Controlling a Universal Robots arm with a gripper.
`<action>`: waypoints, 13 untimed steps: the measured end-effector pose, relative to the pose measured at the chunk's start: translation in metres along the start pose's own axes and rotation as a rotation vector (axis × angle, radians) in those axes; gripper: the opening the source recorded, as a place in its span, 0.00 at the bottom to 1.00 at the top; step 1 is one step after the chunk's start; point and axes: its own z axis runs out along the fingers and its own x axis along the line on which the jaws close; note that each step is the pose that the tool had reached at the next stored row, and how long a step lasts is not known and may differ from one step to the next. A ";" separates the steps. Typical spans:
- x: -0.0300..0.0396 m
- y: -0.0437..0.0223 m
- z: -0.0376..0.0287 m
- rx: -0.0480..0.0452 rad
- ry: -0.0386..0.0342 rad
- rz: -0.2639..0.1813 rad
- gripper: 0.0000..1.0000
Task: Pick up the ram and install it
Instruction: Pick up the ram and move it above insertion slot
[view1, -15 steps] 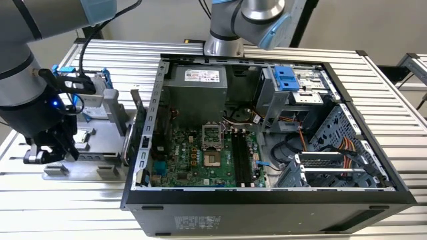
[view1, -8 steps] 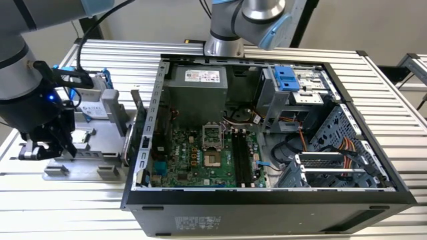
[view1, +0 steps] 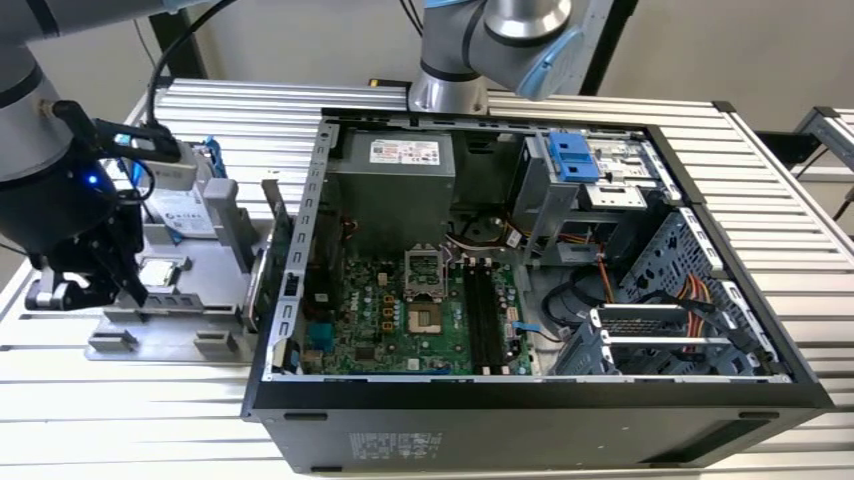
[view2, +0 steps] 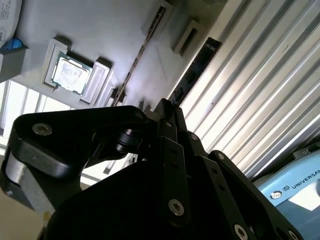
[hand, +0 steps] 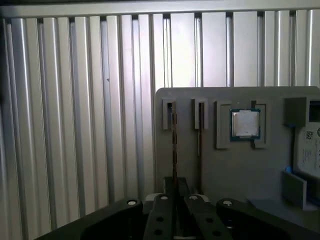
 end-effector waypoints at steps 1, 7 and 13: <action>0.0000 0.0000 -0.0017 -0.0001 0.0001 0.000 0.00; 0.0000 0.0000 -0.0123 0.0001 0.0000 0.000 0.00; 0.0000 -0.0001 -0.0228 0.0001 0.0000 0.000 0.00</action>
